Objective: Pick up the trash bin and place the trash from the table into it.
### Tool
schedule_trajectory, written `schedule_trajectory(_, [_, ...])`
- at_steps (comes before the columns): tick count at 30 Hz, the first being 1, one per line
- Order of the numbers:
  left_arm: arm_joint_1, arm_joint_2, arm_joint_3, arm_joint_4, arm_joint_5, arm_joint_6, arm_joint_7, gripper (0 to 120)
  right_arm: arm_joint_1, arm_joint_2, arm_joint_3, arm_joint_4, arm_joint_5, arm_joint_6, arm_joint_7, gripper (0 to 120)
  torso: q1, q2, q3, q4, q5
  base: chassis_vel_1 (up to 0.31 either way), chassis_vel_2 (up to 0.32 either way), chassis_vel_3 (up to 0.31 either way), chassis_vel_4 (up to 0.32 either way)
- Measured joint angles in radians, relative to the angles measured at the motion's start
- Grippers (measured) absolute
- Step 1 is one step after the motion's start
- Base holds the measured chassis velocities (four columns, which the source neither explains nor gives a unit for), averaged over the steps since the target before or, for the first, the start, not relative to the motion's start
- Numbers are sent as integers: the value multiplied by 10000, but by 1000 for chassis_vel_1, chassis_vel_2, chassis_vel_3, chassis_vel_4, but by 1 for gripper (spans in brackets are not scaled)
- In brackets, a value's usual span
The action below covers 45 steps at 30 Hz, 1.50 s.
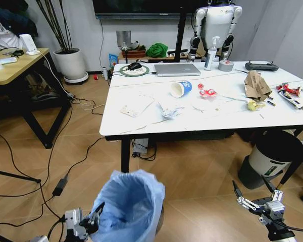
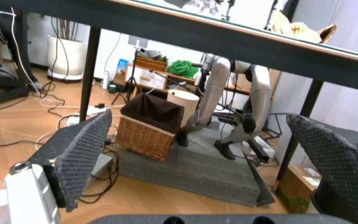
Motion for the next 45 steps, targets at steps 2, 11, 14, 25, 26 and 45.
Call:
schedule_trajectory(2, [-8,123,-101,-44,49,-1,22,0,-1,57,-19,-16,-30,7,-2,100,29,84,55,0,0,0,0,0,0])
schedule_trajectory(11, [-105,539,-422,-200,-343,80,-85,0,-3,244,-88,-19,-189,24,-2,100,203,487,284,-1,0,0,0,0,0])
schedule_trajectory(14, [-95,628,-422,-234,-533,150,-220,0,-11,244,-56,-14,-189,22,1,100,241,580,340,-1,0,0,0,0,0])
schedule_trajectory(25, [-583,572,-439,-110,-494,196,-242,0,-80,265,52,-12,-170,30,8,100,418,1016,599,-1,-1,0,0,0,0])
schedule_trajectory(26, [-619,527,-435,-110,-490,195,-223,0,-79,270,52,-9,-170,31,9,100,442,1069,627,-1,-1,0,0,0,0])
schedule_trajectory(45, [-668,322,-393,-125,-441,170,-157,0,-43,257,9,16,-142,17,22,100,858,2052,1197,-1,0,0,0,0,0])
